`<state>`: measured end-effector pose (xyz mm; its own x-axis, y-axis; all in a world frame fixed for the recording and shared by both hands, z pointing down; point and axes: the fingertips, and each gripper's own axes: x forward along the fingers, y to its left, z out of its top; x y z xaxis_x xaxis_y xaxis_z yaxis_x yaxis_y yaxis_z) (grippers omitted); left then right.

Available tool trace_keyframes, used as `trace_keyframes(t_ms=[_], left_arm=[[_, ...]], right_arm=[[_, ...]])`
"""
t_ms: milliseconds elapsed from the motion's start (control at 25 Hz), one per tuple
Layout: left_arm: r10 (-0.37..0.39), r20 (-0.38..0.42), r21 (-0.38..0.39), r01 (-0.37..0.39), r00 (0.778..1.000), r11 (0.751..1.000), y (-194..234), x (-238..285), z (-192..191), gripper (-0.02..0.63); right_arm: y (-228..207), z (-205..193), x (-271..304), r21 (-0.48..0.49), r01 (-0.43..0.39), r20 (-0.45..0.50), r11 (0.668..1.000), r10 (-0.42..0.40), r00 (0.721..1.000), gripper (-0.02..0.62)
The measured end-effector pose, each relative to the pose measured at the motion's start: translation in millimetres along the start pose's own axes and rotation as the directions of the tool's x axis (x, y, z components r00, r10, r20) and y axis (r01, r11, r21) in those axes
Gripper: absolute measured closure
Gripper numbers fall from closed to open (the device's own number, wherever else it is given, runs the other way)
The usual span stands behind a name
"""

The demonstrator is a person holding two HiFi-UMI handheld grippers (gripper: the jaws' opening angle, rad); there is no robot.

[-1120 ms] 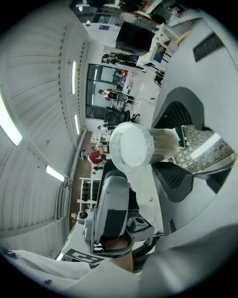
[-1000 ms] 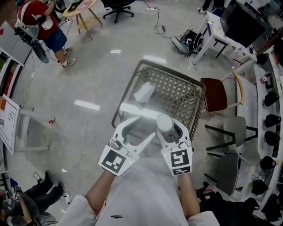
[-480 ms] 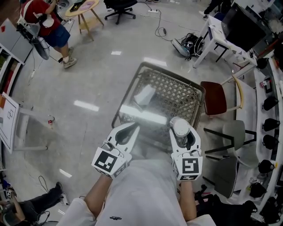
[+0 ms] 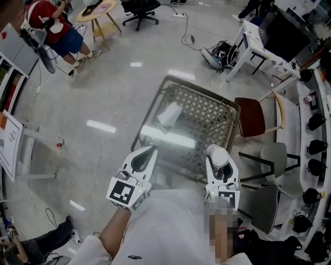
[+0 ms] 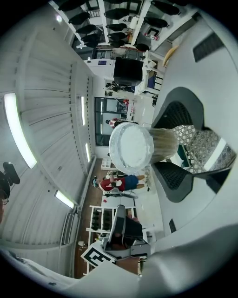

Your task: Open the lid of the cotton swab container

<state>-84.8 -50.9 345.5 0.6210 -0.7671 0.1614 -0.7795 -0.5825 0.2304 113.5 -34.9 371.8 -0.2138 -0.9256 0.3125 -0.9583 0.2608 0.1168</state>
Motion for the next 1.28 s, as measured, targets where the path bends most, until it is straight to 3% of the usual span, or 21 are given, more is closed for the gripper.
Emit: trace_keyframes(t_ms=[1280], left_arm=[[-0.018, -0.028, 0.035, 0.019, 0.999, 0.999, -14.0, 6.2, -7.2, 0.600]], right_arm=[[-11.7, -8.1, -14.3, 0.010, 0.030, 0.016, 0.999, -0.030, 0.999, 0.379]])
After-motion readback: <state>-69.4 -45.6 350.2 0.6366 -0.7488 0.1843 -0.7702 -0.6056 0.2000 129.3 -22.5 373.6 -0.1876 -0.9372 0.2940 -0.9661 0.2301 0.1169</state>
